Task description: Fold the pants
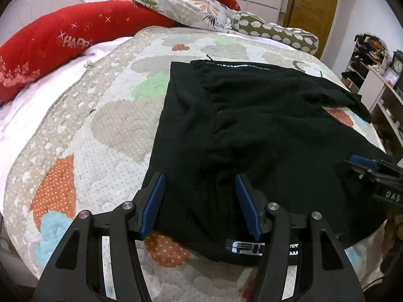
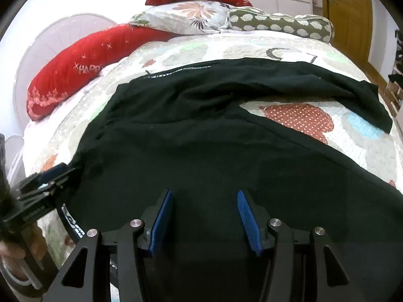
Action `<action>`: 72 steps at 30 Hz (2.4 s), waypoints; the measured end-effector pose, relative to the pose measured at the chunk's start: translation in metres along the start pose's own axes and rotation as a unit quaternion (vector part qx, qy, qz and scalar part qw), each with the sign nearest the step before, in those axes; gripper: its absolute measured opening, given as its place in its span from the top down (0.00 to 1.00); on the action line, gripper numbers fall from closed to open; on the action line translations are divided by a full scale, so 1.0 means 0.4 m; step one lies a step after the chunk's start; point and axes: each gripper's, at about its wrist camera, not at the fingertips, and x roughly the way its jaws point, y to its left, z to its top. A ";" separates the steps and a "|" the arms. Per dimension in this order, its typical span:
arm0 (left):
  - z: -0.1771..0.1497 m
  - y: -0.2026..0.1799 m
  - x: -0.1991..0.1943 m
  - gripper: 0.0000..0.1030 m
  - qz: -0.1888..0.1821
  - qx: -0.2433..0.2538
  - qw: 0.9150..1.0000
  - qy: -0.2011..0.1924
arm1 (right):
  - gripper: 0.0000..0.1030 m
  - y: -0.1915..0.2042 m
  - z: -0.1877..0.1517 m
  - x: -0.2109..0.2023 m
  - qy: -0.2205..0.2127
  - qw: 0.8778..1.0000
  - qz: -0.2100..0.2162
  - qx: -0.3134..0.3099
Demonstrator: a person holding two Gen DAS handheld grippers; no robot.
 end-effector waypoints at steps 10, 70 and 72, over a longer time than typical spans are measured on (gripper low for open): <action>0.009 -0.002 -0.016 0.44 0.023 0.009 1.000 -0.009 | 0.50 -0.004 0.005 -0.012 -0.001 1.000 0.001 0.004; 0.473 0.064 0.394 0.91 -0.156 0.130 0.978 0.054 | 0.93 -0.043 0.514 0.330 0.040 0.965 0.033 -0.257; 0.474 0.065 0.358 0.92 -0.154 0.127 0.979 0.040 | 0.93 -0.034 0.503 0.272 0.020 0.967 0.031 -0.253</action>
